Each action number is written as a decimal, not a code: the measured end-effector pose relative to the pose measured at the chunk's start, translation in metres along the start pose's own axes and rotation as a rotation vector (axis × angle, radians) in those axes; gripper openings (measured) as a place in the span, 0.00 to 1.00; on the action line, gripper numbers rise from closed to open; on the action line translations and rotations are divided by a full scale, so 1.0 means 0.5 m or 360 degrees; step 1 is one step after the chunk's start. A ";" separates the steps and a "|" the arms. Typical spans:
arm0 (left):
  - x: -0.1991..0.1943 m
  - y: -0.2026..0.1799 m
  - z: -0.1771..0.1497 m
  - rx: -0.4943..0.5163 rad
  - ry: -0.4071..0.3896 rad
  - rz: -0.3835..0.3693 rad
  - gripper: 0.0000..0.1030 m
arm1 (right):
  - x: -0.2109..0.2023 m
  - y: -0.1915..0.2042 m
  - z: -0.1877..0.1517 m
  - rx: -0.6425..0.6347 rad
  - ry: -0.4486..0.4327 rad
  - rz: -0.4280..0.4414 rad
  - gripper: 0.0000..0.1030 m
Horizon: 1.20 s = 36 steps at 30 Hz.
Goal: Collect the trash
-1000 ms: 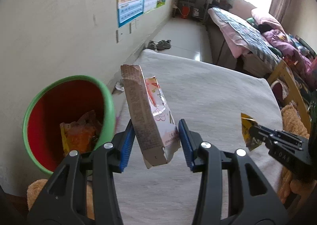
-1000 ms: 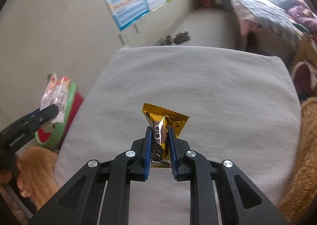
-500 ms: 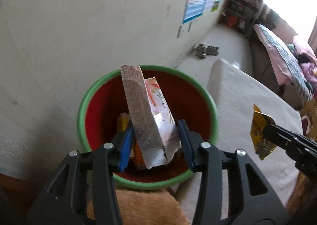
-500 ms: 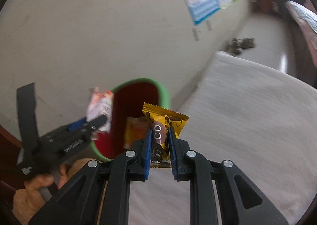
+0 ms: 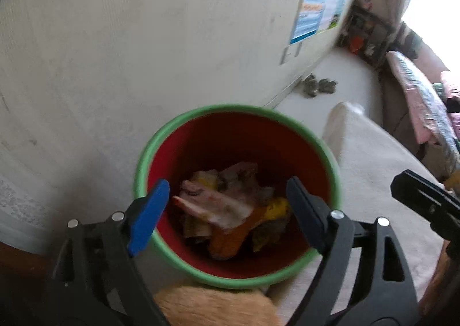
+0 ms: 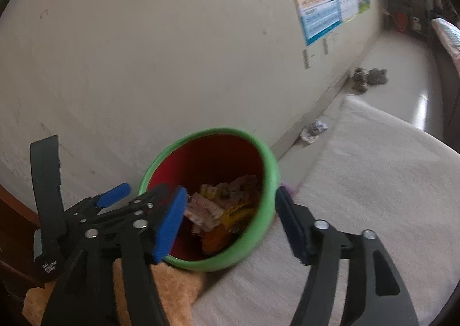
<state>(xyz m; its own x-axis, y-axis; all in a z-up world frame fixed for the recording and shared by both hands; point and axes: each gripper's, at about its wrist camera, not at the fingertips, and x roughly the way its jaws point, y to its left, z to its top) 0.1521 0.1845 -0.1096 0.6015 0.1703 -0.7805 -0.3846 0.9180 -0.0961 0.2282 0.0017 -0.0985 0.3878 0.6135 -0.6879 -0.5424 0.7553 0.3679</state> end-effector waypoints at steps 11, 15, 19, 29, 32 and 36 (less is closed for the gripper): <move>-0.135 -0.237 -0.009 0.0166 -0.0357 -0.0375 0.95 | -0.304 -0.155 -0.100 0.0059 -0.0526 -0.0436 0.93; -0.193 -0.297 -0.025 0.0235 -0.0547 -0.0386 0.95 | -0.394 -0.165 -0.150 -0.0008 -0.0953 -0.0677 0.93; -0.224 -0.335 -0.041 0.0281 -0.0637 -0.0362 0.95 | -0.407 -0.189 -0.172 0.0034 -0.1082 -0.0904 0.93; -0.228 -0.374 -0.054 0.0297 -0.0597 -0.0325 0.95 | -0.397 -0.237 -0.196 0.0129 -0.1033 -0.0905 0.93; -0.230 -0.371 -0.058 0.0288 -0.0614 -0.0318 0.95 | -0.402 -0.238 -0.210 0.0146 -0.1026 -0.0902 0.93; -0.227 -0.373 -0.060 0.0304 -0.0612 -0.0295 0.95 | -0.402 -0.239 -0.209 0.0141 -0.1017 -0.0899 0.93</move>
<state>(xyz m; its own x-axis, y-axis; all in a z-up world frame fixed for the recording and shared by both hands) 0.1346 -0.0169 -0.0217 0.8776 0.0846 -0.4719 -0.1323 0.9888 -0.0688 0.1370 -0.2360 -0.0695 0.9422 0.1319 -0.3080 -0.0916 0.9857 0.1417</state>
